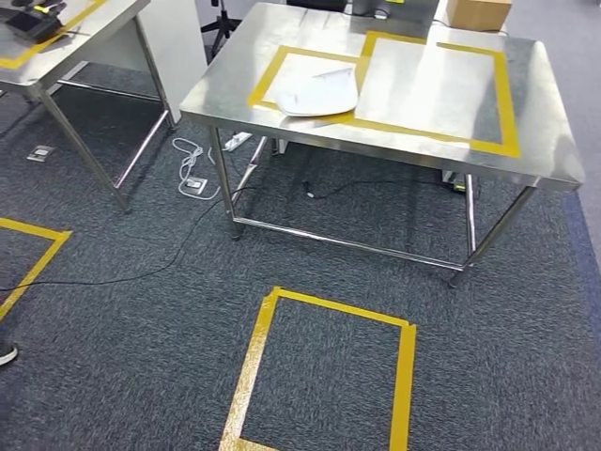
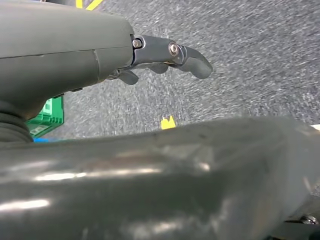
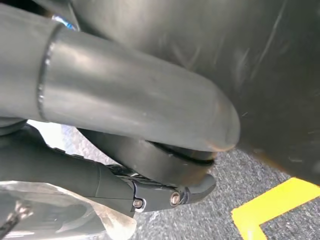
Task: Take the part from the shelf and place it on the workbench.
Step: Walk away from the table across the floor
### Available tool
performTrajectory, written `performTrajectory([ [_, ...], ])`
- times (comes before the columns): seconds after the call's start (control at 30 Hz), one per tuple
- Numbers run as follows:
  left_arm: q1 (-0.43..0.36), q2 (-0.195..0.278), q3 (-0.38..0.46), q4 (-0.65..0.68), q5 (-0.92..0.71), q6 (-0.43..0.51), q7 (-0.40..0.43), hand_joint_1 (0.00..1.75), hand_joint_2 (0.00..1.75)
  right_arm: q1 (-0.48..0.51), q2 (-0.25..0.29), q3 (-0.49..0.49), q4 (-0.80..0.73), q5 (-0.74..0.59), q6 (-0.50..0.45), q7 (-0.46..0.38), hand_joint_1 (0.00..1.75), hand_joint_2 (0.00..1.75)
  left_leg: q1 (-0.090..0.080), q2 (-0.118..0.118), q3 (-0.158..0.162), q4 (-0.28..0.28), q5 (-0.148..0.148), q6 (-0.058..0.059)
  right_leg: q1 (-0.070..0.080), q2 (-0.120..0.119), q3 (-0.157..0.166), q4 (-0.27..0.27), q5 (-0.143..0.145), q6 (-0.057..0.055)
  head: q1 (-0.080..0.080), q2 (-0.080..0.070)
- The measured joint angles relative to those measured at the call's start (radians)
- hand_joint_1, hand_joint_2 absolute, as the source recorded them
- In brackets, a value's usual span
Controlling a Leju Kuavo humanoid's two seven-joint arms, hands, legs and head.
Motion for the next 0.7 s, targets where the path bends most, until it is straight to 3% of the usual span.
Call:
performTrajectory([
  [0.03,-0.001,-0.002,-0.005,0.000,-0.004,0.002,0.006,0.00,0.00,-0.001,-0.001,0.000,0.000,0.000,0.003,0.002,0.00,0.00,-0.002,-0.012,-0.004,0.000,0.003,0.002,0.000,0.009,-0.027,0.061,-0.022,-0.001,0.000,0.000],
  [0.07,-0.001,-0.004,-0.010,0.001,-0.007,0.004,0.010,0.00,0.00,-0.001,-0.002,0.000,0.000,0.000,0.006,0.004,0.00,0.00,-0.004,-0.026,-0.006,0.001,0.005,0.003,0.001,0.013,-0.042,0.096,-0.026,-0.002,0.000,0.000],
  [0.1,-0.001,-0.005,-0.014,0.002,-0.009,0.004,0.012,0.00,0.00,-0.001,-0.003,0.000,0.000,-0.001,0.009,0.005,0.00,0.00,-0.006,-0.040,-0.007,0.001,0.007,0.003,0.001,0.015,-0.039,0.093,-0.011,-0.005,0.000,0.000],
  [0.17,0.000,-0.006,-0.020,0.003,-0.013,0.005,0.014,0.00,0.00,-0.002,-0.003,0.000,0.000,-0.001,0.015,0.008,0.00,0.00,-0.007,-0.069,-0.008,0.003,0.011,-0.001,0.001,0.033,0.014,-0.013,0.058,-0.013,0.000,0.000],
  [0.23,-0.003,-0.009,-0.025,0.003,-0.018,0.006,0.015,0.00,0.00,0.000,-0.003,0.000,0.000,0.000,0.024,0.011,0.00,0.00,-0.010,-0.096,-0.015,0.008,0.016,-0.009,-0.002,0.078,0.068,-0.134,0.100,-0.019,0.000,0.000],
  [0.3,-0.005,-0.011,-0.031,0.004,-0.024,0.005,0.017,0.00,0.00,0.000,-0.004,0.000,0.000,-0.001,0.034,0.015,0.00,0.00,-0.009,-0.117,-0.028,0.011,0.023,-0.021,-0.002,0.099,0.085,-0.178,0.098,-0.023,-0.001,0.000],
  [0.37,-0.002,-0.011,-0.036,0.006,-0.028,0.004,0.022,0.00,0.00,0.000,-0.004,0.000,0.000,-0.001,0.042,0.021,0.00,0.00,-0.005,-0.134,-0.038,0.010,0.030,-0.034,-0.003,0.078,0.089,-0.183,0.102,-0.031,-0.001,0.000],
  [0.43,-0.001,-0.010,-0.039,0.008,-0.028,0.002,0.028,0.00,0.00,0.000,-0.004,0.000,0.000,0.000,0.047,0.027,0.00,0.00,-0.007,-0.100,-0.058,0.046,0.005,-0.044,-0.007,0.049,0.092,-0.188,0.111,-0.042,-0.005,0.000],
  [0.5,-0.003,-0.011,-0.042,0.009,-0.029,0.001,0.031,0.00,0.00,0.005,-0.004,0.000,0.000,0.000,0.049,0.032,0.00,0.00,-0.007,-0.038,-0.105,0.158,-0.064,-0.052,-0.005,0.014,0.089,-0.189,0.114,-0.047,-0.010,0.000],
  [0.57,-0.004,-0.011,-0.044,0.009,-0.031,0.000,0.032,0.00,0.00,0.008,-0.006,0.000,0.000,0.000,0.049,0.034,0.00,0.00,-0.004,-0.012,-0.150,0.278,-0.117,-0.058,-0.002,-0.021,0.081,-0.189,0.113,-0.048,-0.010,0.000],
  [0.6,-0.004,-0.011,-0.045,0.009,-0.032,0.000,0.032,0.00,0.00,0.008,-0.007,0.000,0.000,0.000,0.049,0.035,0.00,0.00,-0.003,-0.007,-0.151,0.298,-0.119,-0.059,-0.001,-0.038,0.078,-0.189,0.112,-0.048,-0.010,0.000],
  [0.63,-0.002,-0.010,-0.045,0.009,-0.033,0.000,0.032,0.00,0.00,0.008,-0.008,0.000,0.000,0.000,0.049,0.036,0.00,0.00,-0.002,-0.002,-0.133,0.277,-0.104,-0.058,0.000,-0.053,0.077,-0.189,0.111,-0.048,-0.010,0.000],
  [0.7,0.000,-0.010,-0.046,0.009,-0.036,0.000,0.032,0.00,0.00,0.006,-0.008,0.000,0.000,0.000,0.049,0.036,0.00,0.00,-0.004,0.028,-0.052,0.144,-0.051,-0.052,0.003,-0.078,0.084,-0.188,0.107,-0.045,-0.011,0.000],
])
